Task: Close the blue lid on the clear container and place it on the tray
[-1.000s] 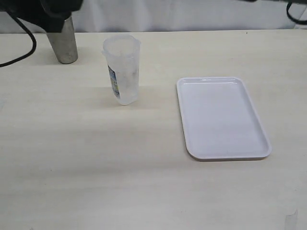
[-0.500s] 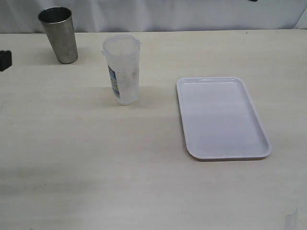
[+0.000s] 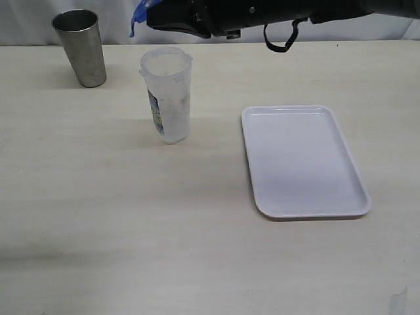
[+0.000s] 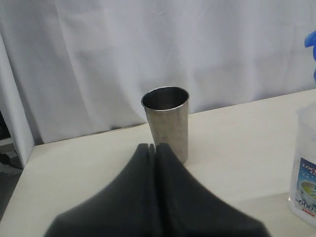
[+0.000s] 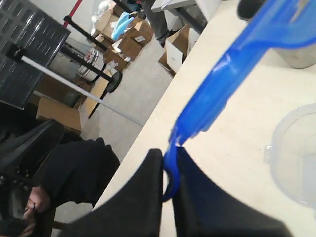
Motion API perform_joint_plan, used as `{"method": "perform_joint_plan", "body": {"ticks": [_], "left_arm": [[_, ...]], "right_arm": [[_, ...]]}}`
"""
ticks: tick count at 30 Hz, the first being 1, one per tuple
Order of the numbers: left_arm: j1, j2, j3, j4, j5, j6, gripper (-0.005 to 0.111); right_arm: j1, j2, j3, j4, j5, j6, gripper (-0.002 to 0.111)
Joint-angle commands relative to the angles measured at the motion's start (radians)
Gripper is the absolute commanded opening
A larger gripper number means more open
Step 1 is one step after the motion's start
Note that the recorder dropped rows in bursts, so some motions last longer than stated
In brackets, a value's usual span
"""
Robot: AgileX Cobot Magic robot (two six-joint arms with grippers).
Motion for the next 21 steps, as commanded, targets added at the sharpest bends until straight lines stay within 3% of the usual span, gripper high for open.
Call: {"method": "perform_joint_plan", "body": {"ticks": [1,5,13,21], "left_arm": [[0.003,-0.005,0.005,-0.01,-0.011,-0.003,0.0],[0.003,-0.005,0.005,-0.01,-0.009,-0.003,0.0],[0.003,-0.005,0.005,-0.01,0.003,-0.003,0.0],[0.003,-0.005,0.005,-0.01,0.006,-0.003,0.0]], "right_arm": [[0.004,0.057,-0.01,0.044,-0.002,0.018,0.004],[0.001,0.076,-0.01,0.125,0.019,-0.03,0.004],[0.003,0.097,-0.01,0.027,-0.006,0.018,0.004],[0.003,0.128,-0.01,0.051,0.002,0.007,0.004]]}}
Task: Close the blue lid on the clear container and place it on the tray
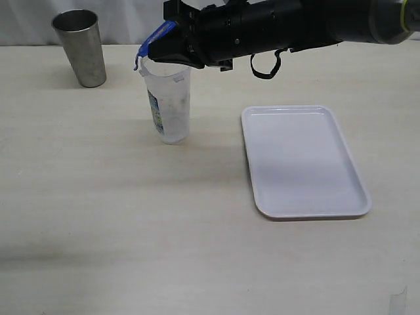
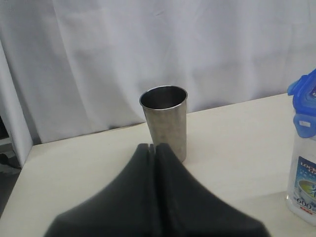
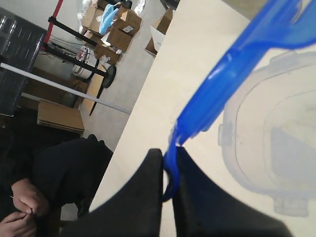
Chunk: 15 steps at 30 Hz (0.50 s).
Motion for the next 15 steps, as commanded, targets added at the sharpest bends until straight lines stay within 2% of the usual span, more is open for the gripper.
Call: {"method": "perform_joint_plan", "body": {"ticks": [1,5,10,15], "left_arm": [[0.003,-0.005,0.005,-0.01,0.001,-0.005,0.0],[0.003,-0.005,0.005,-0.008,0.001,-0.005,0.0],[0.003,-0.005,0.005,-0.002,0.008,-0.005,0.0],[0.003,-0.005,0.005,-0.002,0.008,-0.005,0.0]], "right_arm": [[0.002,0.006,-0.004,0.016,0.002,-0.011,0.004],[0.002,0.012,-0.004,0.015,0.01,0.005,0.004],[0.002,0.003,-0.004,0.009,0.101,0.001,0.004],[0.002,-0.004,-0.004,-0.037,0.083,0.001,0.004]]}}
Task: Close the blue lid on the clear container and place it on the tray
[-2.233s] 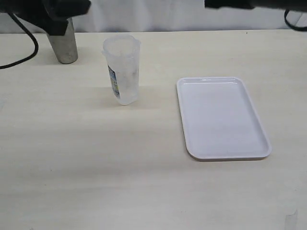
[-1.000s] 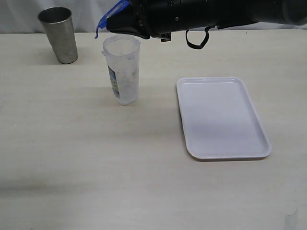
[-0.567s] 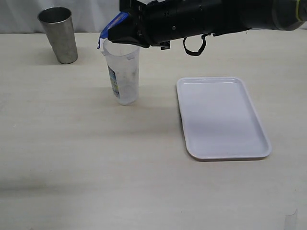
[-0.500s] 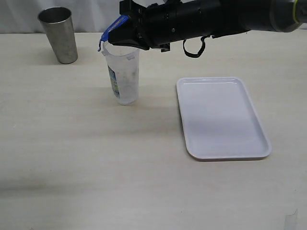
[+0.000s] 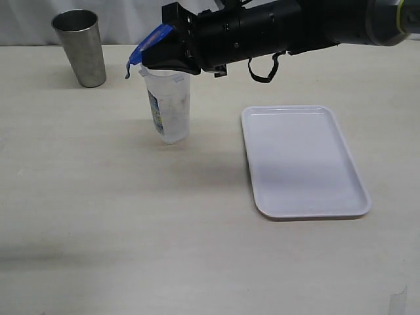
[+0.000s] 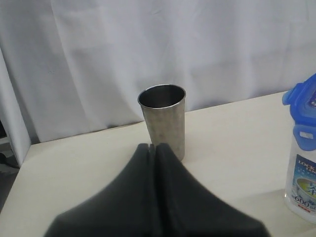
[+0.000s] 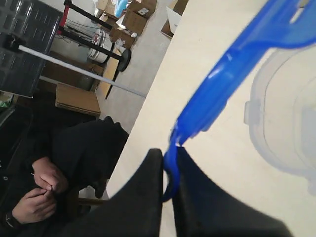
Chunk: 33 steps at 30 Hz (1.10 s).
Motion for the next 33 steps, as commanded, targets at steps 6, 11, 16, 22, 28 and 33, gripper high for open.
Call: {"method": "perform_joint_plan", "body": {"ticks": [6,11,16,22,28,33], "left_arm": [[0.003,-0.005,0.005,-0.003,0.011,-0.005,0.0],[0.003,-0.005,0.005,-0.003,0.011,-0.005,0.0],[0.003,-0.005,0.005,-0.003,0.011,-0.005,0.0],[0.003,-0.005,0.005,-0.003,0.011,-0.005,0.0],[0.003,-0.005,0.005,-0.003,0.014,-0.005,0.0],[0.003,-0.005,0.005,-0.003,0.016,-0.005,0.0]], "right_arm": [[-0.001,-0.014,-0.004,-0.044,-0.049,0.001,0.004],[-0.011,-0.014,-0.002,-0.065,-0.04,0.001,0.004],[-0.011,-0.012,0.0,-0.115,-0.039,0.035,0.004],[-0.013,-0.012,0.0,-0.112,-0.039,0.035,0.004],[-0.025,-0.012,0.0,-0.112,-0.039,0.049,0.004],[-0.027,-0.012,0.0,-0.112,-0.039,0.053,0.004]]}}
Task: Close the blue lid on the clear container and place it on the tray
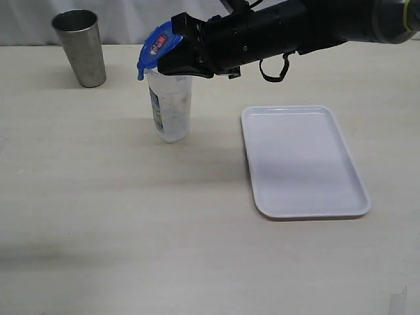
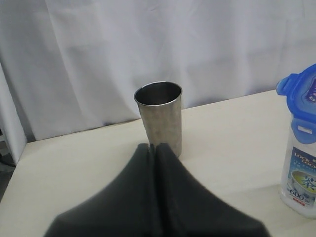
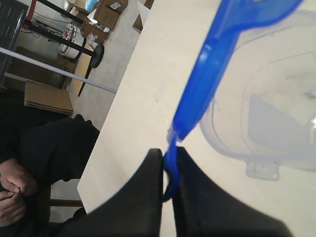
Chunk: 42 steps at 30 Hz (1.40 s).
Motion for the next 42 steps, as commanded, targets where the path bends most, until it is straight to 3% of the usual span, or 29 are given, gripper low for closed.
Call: {"method": "perform_joint_plan", "body": {"ticks": [1,9,22,42], "left_arm": [[0.003,-0.005,0.005,-0.003,0.002,-0.005,0.0],[0.003,-0.005,0.005,-0.003,0.002,-0.005,0.0],[0.003,-0.005,0.005,-0.003,0.002,-0.005,0.0],[0.003,-0.005,0.005,-0.003,0.002,-0.005,0.0]], "right_arm": [[-0.005,-0.01,0.0,-0.004,0.001,0.003,0.004],[0.0,-0.01,0.0,0.011,0.001,0.051,0.004],[0.0,-0.01,0.071,0.175,-0.034,-0.068,0.004],[0.0,-0.01,0.092,0.147,-0.054,-0.049,0.004]]}}
